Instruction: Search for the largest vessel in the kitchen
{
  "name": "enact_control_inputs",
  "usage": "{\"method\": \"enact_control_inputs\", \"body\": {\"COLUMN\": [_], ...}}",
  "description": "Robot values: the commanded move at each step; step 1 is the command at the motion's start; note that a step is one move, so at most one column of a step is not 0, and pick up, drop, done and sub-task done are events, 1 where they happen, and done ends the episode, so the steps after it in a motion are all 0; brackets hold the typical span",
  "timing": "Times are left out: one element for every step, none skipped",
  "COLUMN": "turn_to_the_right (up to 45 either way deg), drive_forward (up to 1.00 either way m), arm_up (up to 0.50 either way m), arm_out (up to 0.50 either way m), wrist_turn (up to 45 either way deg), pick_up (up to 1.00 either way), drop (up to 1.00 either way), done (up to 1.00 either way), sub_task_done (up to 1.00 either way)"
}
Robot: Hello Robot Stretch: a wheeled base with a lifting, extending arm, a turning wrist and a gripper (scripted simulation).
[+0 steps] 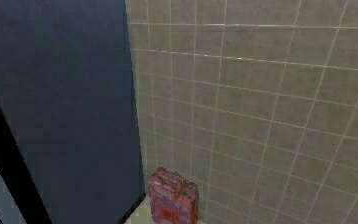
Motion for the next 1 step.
{"method": "enact_control_inputs", "body": {"turn_to_the_right": [0.0], "drive_forward": [0.00], "arm_up": [0.00], "arm_out": [0.00], "wrist_turn": [0.0], "pick_up": [0.00], "drop": [0.00], "done": [1.00], "sub_task_done": [0.00]}}
